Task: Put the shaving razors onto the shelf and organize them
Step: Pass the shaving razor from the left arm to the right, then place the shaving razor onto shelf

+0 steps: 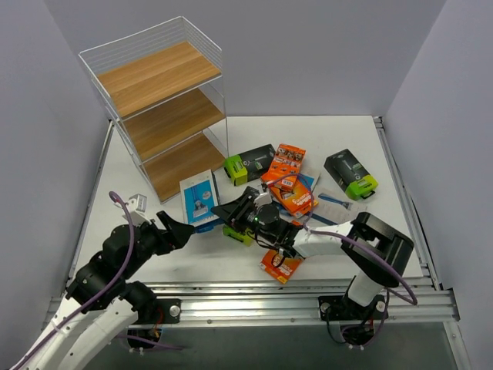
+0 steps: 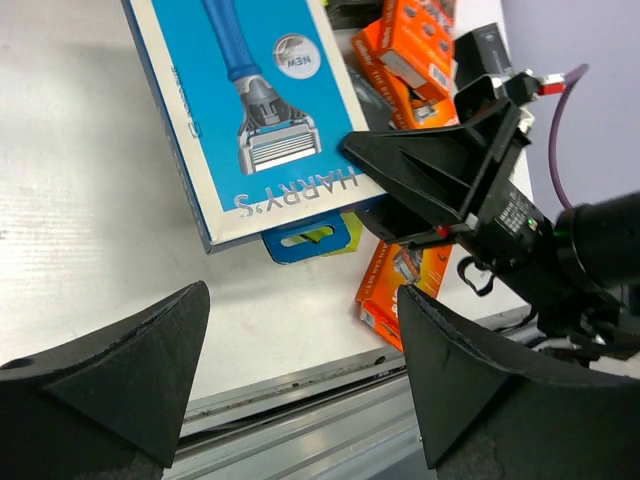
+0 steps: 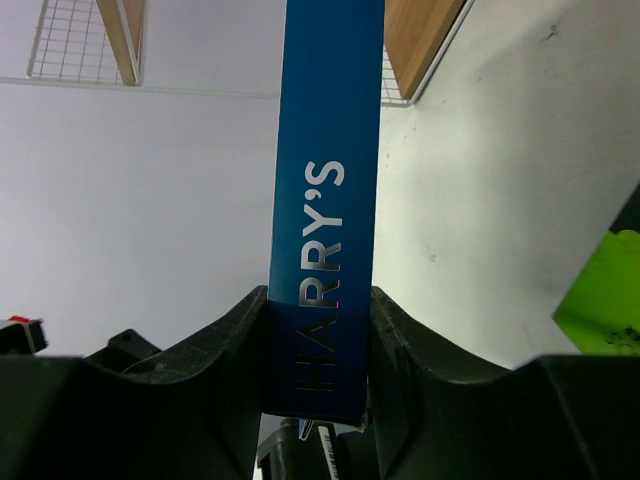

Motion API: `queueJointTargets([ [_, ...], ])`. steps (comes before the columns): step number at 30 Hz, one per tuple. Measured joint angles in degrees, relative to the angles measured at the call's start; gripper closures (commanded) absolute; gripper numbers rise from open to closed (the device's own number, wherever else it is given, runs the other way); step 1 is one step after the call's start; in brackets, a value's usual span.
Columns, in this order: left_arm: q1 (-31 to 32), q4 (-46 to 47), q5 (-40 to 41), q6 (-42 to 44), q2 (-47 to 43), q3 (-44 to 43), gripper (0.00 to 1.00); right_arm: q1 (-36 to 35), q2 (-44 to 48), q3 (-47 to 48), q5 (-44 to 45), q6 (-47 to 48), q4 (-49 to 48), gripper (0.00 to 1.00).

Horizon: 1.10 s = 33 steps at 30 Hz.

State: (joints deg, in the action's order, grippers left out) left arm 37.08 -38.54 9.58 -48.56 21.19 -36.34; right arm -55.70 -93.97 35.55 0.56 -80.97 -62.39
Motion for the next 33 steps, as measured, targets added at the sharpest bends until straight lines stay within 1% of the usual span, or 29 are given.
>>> queueJointTargets([
  [1, 0.00, -0.37, -0.61, 1.20, 0.09, -1.14, 0.14, 0.61, 1.07, -0.52, -0.50, 0.57, 0.90, 1.00],
  [2, 0.00, -0.90, -1.16, 2.38, 0.42, -2.40, 0.12, 1.29, 2.27, -0.92, -1.07, 1.29, 2.05, 1.00],
  [6, 0.00, -1.79, -3.63, 5.75, 2.60, -6.64, 0.11, 4.15, 8.48, -1.42, -3.63, 4.81, 7.43, 1.00],
  [12, 0.00, -1.53, -6.99, 7.48, 6.12, -7.32, 0.11, 7.82, 19.82, -0.24, -7.45, 11.63, 17.62, 1.00],
  [16, 0.00, -0.63, -8.92, 9.03, 9.09, -8.04, 0.12, 9.46, 24.33, 3.72, -9.92, 16.26, 25.90, 1.00],
  [20, 0.00, -1.11, -9.66, 13.70, 12.55, -14.19, 0.12, 11.26, 25.51, 11.67, -12.76, 20.85, 35.54, 1.00],
  [23, 0.00, -1.16, -6.64, 18.93, 13.70, -21.11, 0.11, 13.07, 25.51, 18.80, -14.19, 23.80, 41.40, 1.00],
  [27, 0.00, -1.27, 0.81, 25.68, 13.53, -28.11, 0.12, 15.45, 24.46, 30.18, -15.91, 27.39, 48.15, 1.00],
  [29, 0.00, -1.07, 5.95, 28.76, 12.83, -29.57, 0.11, 16.50, 22.60, 36.94, -16.72, 29.29, 51.28, 1.00],
  [33, 0.00, -0.50, 14.36, 33.40, 10.67, -28.24, 0.10, 18.27, 17.84, 48.74, -18.53, 32.33, 55.56, 1.00],
])
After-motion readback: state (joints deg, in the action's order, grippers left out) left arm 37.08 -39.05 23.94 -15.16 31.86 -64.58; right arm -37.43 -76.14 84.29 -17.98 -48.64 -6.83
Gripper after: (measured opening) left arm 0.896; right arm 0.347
